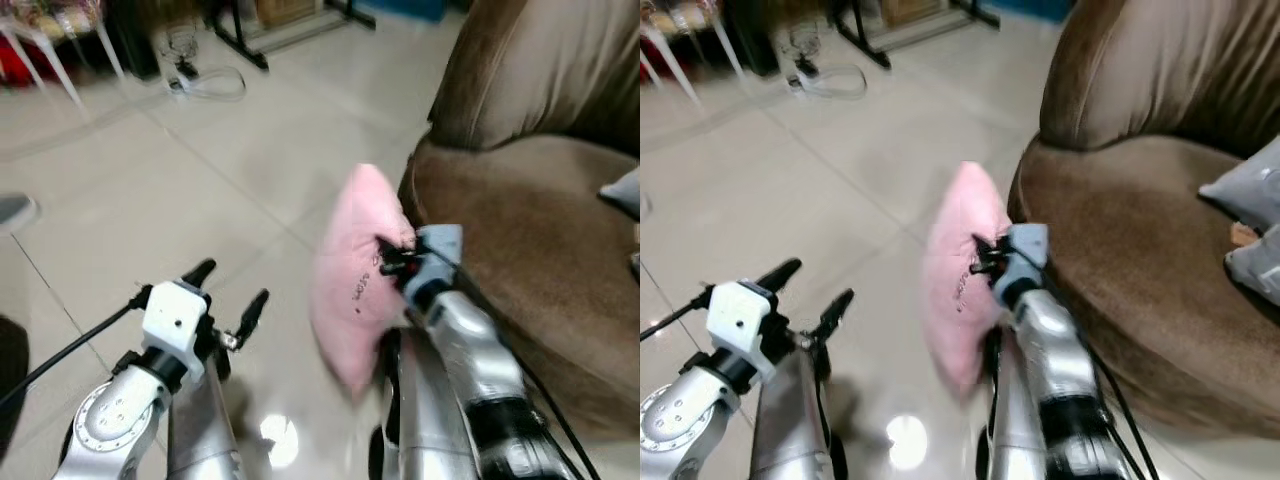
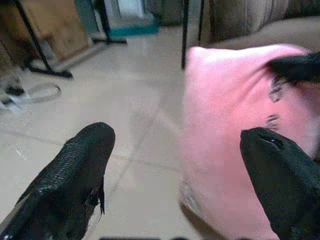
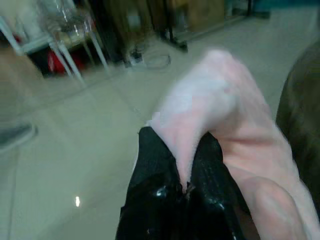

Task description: Move the pillow to the sofa from floor

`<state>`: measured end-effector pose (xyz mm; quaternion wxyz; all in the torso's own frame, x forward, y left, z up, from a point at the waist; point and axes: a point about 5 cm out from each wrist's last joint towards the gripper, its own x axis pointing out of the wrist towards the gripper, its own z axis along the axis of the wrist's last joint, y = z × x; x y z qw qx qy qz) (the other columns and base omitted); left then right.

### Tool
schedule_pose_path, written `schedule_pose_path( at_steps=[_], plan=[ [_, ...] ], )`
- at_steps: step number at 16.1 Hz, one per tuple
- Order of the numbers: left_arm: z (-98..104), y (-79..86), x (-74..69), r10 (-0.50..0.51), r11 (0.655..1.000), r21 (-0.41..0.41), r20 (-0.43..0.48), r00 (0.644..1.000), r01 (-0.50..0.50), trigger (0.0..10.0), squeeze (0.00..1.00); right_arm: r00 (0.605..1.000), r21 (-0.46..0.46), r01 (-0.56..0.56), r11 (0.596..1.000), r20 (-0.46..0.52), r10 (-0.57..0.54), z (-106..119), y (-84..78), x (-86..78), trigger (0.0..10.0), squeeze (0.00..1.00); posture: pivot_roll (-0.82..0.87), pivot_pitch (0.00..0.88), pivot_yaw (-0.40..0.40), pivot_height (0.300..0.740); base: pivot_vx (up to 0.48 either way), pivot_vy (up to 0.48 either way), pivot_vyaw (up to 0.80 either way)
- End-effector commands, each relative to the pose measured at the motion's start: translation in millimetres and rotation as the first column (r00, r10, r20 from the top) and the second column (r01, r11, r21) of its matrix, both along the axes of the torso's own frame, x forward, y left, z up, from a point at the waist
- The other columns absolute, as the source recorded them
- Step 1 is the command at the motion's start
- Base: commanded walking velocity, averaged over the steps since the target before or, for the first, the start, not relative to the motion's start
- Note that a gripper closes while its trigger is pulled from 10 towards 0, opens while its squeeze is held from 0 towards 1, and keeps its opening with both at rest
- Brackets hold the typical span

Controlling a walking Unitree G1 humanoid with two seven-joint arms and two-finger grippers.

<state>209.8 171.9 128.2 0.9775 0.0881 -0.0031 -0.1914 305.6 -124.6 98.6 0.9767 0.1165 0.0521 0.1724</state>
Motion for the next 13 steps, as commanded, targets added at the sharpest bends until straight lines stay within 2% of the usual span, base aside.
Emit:
schedule_pose_path(
  at_steps=[1, 2, 4, 9, 13],
  plan=[
    [-2.4, 0.0, 1.4, 0.028, 1.0, 0.005, 0.006, 1.0, -0.028, 10.0, 0.0, 0.998, 0.031, -0.01, 0.999, 0.066, 0.008, 20.0, 2.7, -3.3, 5.0, 0.0, -0.01, 0.0, -0.024, 0.454, 0.0, 0.0, 0.0],
    [0.6, -3.7, 8.0, 0.062, 0.998, -0.019, 0.047, 0.997, -0.061, 10.0, 0.0, 0.993, 0.032, -0.06, 0.998, 0.101, 0.056, 30.3, 8.3, -22.5, 10.0, 0.0, -0.03, 0.0, -0.014, 0.454, 0.0, 0.0, 0.0],
    [4.1, -8.4, 12.9, 0.07, 0.997, -0.046, 0.073, 0.995, -0.067, 10.0, 0.0, 0.998, 0.047, 0.025, 0.999, 0.054, -0.027, 24.2, 0.3, -31.8, 10.0, 0.0, -0.03, 0.0, -0.013, 0.469, 0.0, 0.0, 0.0],
    [7.6, -9.9, 25.3, 0.153, 0.988, -0.042, 0.141, 0.978, -0.149, 10.0, 0.0, 0.998, 0.013, 0.053, 0.999, 0.041, -0.053, 38.3, -7.4, -34.4, 10.0, 0.0, -0.03, 0.0, -0.016, 0.509, 0.0, 0.0, 0.0],
    [1.3, -16.1, 21.7, 0.124, 0.992, -0.045, 0.114, 0.986, -0.119, 10.0, 0.0, 0.995, 0.043, 0.098, 0.994, 0.009, -0.098, 38.5, -12.1, -35.8, 10.0, 0.0, -0.03, 0.0, -0.025, 0.549, 0.0, 0.0, 0.0]
  ],
)
